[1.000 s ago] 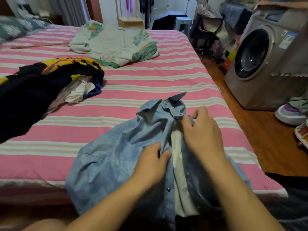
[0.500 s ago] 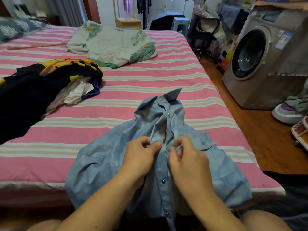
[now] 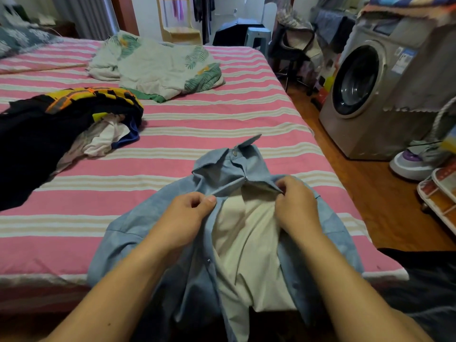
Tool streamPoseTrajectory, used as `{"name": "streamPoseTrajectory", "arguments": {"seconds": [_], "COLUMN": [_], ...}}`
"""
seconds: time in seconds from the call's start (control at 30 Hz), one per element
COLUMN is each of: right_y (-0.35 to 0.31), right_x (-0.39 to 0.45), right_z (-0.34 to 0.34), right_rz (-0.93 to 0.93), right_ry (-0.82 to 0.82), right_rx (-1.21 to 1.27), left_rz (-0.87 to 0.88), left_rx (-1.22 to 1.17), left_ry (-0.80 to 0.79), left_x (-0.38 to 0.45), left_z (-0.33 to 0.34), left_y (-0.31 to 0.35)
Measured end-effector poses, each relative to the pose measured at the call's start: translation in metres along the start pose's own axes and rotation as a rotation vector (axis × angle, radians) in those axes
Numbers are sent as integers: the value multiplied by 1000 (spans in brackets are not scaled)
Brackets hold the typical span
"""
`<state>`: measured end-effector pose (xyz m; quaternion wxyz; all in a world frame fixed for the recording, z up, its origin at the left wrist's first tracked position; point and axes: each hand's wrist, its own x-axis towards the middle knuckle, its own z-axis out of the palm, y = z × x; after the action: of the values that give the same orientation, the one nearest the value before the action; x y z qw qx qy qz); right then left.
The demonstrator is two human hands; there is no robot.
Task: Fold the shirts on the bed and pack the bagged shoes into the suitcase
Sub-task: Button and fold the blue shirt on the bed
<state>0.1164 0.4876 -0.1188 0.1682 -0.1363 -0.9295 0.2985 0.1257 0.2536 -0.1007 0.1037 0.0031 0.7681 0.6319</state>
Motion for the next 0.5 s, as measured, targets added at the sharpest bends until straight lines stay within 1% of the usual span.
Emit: {"name": "streamPoseTrajectory", "arguments": {"seconds": [0.03, 0.07, 0.17, 0.2, 0.23, 0.27, 0.33, 0.4, 0.43, 0.47, 0.5], "right_y": [-1, -4, -24, -31, -37, -44, -50, -54, -56, -58, -62], "right_x": [0, -3, -22, -26, -28, -29, -28, -31, -37, -42, -47], "right_z": [-10, -19, -41, -46, -50, -55, -65, -71, -71, -67, -61], "right_rz": [27, 60, 267, 320, 354, 357, 293, 198, 113, 14, -54], "right_ry": [-88, -176, -367, -411, -428, -417, -375, -438, -457, -415, -313], "right_rx": [99, 261, 897, 1039, 1126, 1151, 1142, 1124, 1044, 902, 743], "left_rz": [10, 22, 100, 122, 132, 135, 132, 136, 144, 147, 154], "left_rx": [-18, -36, -4, 27, 52, 56, 8, -45, -59, -75, -88], "left_ry": [-5, -15, -98, -119, -118, -102, -38, 52, 96, 124, 146], "left_x": [-1, -1, -4, -5, -7, -8, -11, -14, -13, -14, -15], "left_z": [1, 2, 11, 16, 22, 27, 34, 38, 39, 39, 40], "left_y": [1, 2, 6, 7, 10, 10, 12, 16, 19, 22, 26]}}
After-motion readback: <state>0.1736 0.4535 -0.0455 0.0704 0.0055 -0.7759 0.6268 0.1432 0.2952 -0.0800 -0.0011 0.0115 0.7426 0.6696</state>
